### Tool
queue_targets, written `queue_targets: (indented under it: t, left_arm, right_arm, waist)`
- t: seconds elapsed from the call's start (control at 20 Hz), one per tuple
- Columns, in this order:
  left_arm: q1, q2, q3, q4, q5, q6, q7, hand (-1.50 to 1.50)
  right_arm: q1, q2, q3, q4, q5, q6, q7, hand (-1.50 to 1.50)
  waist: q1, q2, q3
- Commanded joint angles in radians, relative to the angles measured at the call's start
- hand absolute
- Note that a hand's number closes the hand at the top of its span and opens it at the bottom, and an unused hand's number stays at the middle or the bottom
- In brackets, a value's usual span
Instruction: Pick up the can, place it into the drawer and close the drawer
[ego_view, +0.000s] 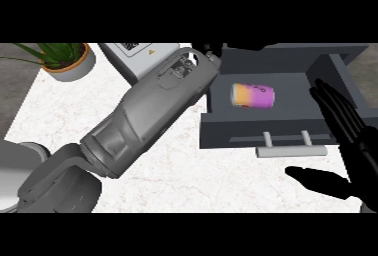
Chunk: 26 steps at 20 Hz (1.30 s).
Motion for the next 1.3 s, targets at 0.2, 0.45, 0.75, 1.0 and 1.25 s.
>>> queue_targets:
  t: [0.2, 0.45, 0.75, 1.0, 1.25]
  left_arm:
    - [0.055, 0.008, -0.011, -0.089, -0.044, 0.024, 0.041, -1.50]
    - [0.046, 0.140, -0.019, -0.188, -0.070, -0.018, 0.166, -1.50]
    - [0.162, 0.198, -0.047, -0.336, -0.122, 0.015, 0.201, -1.50]
    - [0.137, 0.282, -0.024, -0.379, -0.122, -0.031, 0.283, -1.50]
    - [0.212, 0.356, -0.032, -0.508, -0.128, -0.048, 0.319, -1.50]
  right_arm:
    - [-0.026, 0.026, 0.093, 0.252, 0.277, -0.139, 0.002, -1.50]
    - [-0.083, 0.086, 0.040, 0.466, 0.269, -0.318, -0.081, -1.50]
    - [-0.226, 0.100, -0.011, 0.701, 0.314, -0.397, -0.086, -1.50]
    - [-0.327, 0.093, -0.048, 0.895, 0.337, -0.467, -0.131, -1.50]
    - [-0.429, 0.080, -0.100, 1.038, 0.375, -0.543, -0.126, -1.50]
  waist:
    - [0.051, -0.016, -0.001]
    - [0.066, -0.021, 0.000]
    - [0.073, -0.018, 0.000]
    - [0.071, -0.010, 0.001]
    - [0.094, -0.011, 0.001]
